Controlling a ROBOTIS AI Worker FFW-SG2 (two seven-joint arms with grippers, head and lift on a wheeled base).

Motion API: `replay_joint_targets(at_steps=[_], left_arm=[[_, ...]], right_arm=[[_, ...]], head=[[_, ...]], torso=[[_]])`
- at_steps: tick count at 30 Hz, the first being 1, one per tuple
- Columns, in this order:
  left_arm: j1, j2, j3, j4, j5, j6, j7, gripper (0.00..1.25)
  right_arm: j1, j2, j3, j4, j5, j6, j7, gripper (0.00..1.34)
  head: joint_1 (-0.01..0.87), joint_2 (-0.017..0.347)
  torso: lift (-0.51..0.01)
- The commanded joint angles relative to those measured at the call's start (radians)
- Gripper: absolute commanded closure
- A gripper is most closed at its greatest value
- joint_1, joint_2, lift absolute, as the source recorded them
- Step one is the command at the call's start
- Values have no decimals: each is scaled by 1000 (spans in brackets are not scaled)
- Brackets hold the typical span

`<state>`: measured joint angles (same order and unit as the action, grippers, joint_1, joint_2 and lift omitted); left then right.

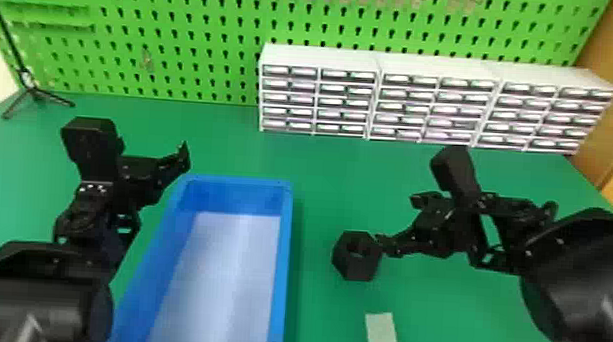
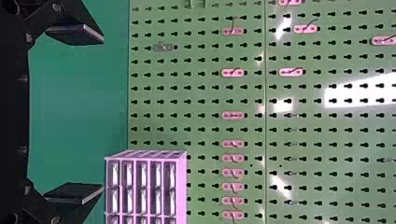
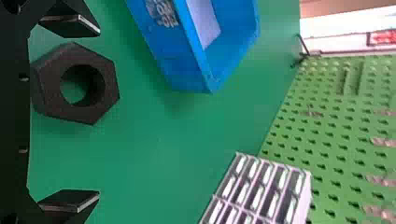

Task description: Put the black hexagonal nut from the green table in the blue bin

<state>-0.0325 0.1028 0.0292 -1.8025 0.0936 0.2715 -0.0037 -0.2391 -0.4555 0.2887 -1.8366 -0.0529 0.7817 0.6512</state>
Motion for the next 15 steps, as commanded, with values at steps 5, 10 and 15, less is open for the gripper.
replay_joint_targets(at_steps=[5, 10, 15], left_arm=[[-3, 0, 0, 0, -2, 0, -1, 162], [-3, 0, 0, 0, -2, 0, -1, 160], [-3, 2, 0, 0, -3, 0, -1, 160]], right_arm=[[-51, -74, 93, -12, -22, 37, 42, 82], [-69, -97, 124, -12, -7, 53, 67, 82], [-92, -129, 168, -10, 33, 70, 107, 82]], head=[[683, 28], [683, 28], [683, 28]], torso=[[-96], [-96], [-96]])
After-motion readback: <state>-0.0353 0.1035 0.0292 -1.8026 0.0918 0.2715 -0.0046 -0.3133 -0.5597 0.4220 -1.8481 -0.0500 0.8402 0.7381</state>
